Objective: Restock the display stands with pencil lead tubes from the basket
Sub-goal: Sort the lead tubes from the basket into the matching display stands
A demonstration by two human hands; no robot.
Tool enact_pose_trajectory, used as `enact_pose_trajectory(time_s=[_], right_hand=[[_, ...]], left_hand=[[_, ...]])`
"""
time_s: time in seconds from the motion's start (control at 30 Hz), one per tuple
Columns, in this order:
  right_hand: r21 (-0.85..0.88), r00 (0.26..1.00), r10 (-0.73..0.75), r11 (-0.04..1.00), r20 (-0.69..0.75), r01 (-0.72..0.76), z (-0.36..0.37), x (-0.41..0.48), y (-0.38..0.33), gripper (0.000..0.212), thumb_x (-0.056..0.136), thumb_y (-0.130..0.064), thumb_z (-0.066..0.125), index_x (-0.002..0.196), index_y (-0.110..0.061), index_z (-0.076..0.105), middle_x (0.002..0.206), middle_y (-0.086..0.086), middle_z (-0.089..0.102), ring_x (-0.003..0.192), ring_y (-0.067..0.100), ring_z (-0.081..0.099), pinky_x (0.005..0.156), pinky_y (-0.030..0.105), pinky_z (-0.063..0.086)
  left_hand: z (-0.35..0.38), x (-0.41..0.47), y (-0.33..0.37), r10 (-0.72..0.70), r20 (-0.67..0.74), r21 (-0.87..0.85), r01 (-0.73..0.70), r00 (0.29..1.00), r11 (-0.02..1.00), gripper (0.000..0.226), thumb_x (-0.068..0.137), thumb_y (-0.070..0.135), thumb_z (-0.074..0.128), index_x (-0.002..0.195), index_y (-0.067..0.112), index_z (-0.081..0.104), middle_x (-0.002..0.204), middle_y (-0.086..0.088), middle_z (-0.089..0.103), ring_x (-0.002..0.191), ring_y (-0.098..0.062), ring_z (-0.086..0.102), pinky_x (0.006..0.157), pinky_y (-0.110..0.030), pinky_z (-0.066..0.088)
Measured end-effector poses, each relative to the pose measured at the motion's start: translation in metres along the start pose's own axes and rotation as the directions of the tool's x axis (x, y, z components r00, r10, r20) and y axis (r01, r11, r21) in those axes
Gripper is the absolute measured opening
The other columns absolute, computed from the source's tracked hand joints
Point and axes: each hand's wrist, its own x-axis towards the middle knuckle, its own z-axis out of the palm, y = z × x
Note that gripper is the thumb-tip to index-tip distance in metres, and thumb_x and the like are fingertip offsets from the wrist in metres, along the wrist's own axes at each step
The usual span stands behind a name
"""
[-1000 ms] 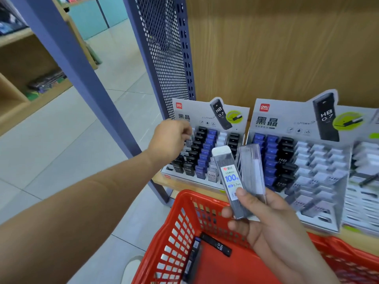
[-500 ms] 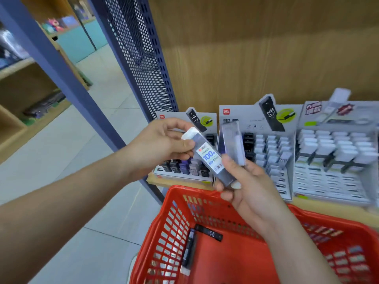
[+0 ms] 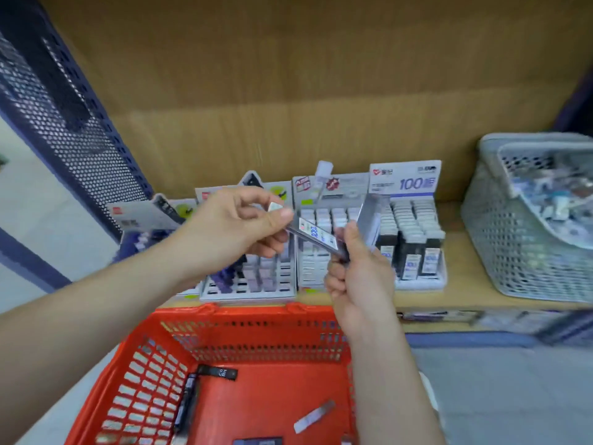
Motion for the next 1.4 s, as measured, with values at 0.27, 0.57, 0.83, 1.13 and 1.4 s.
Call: enact_pose_trajectory(time_s=[0.27,0.57,0.83,1.13,1.4], right_hand=[[0.036,0.884,-0.066,0.995,-0.463,0.092,-0.084,0.034,-0.041,0.042,0.101,-0.041,0.043,0.089,-0.011,0.068,0.063,-0.001,0.041,0.034,0.007,0.025,0.033,0.018,0.018],[0.036,0.701,-0.2,0.951,-0.685,0.307,-0.133,0.049,-0.054,0.026,0.103,-0.035,0.044,0.094,-0.016,0.06,0.09,0.002,0.056,0.051,0.012,0.055,0.043,0.019,0.038],[0.101,0.623,-0.152,0.931,-0.767,0.351,-0.147,0.06,-0.036,0.02,0.103,-0.024,0.047,0.097,-0.016,0.065,0.083,0.005,0.052,0.061,0.016,0.064,0.048,0.019,0.046],[0.111,0.576,-0.13,0.925,-0.807,0.364,-0.15,0.063,-0.035,0.02,0.102,-0.021,0.051,0.106,-0.011,0.068,0.075,0.003,0.057,0.057,0.015,0.062,0.046,0.02,0.041],[0.204,0.596,-0.05,0.914,-0.802,0.351,-0.149,0.062,-0.036,0.022,0.102,-0.019,0.05,0.111,-0.008,0.067,0.08,0.005,0.058,0.051,0.01,0.059,0.048,0.02,0.043]], left_hand=[[0.095,0.062,-0.013,0.139,-0.015,0.26,-0.13,0.99,0.957,0.021,0.094,0.004,0.055,0.104,0.02,0.064,0.084,-0.017,0.069,0.066,-0.021,0.068,0.067,-0.027,0.059],[0.162,0.105,-0.06,0.217,0.099,0.456,-0.238,0.971,0.858,0.032,0.088,0.017,0.063,0.089,0.049,0.066,0.072,-0.006,0.068,0.068,-0.024,0.068,0.073,-0.041,0.057],[0.207,0.123,-0.07,0.289,0.243,0.573,-0.378,0.926,0.727,0.022,0.091,0.021,0.064,0.11,0.028,0.071,0.066,0.017,0.062,0.061,0.001,0.055,0.064,-0.009,0.04],[0.229,0.135,-0.053,0.22,0.44,0.629,-0.474,0.871,0.617,0.028,0.093,0.022,0.06,0.12,0.027,0.066,0.1,0.001,0.073,0.088,-0.006,0.061,0.069,-0.006,0.036],[0.242,0.147,-0.045,0.152,0.491,0.669,-0.483,0.858,0.566,0.031,0.094,0.021,0.06,0.124,0.024,0.064,0.116,0.0,0.069,0.109,-0.014,0.062,0.09,-0.016,0.039]])
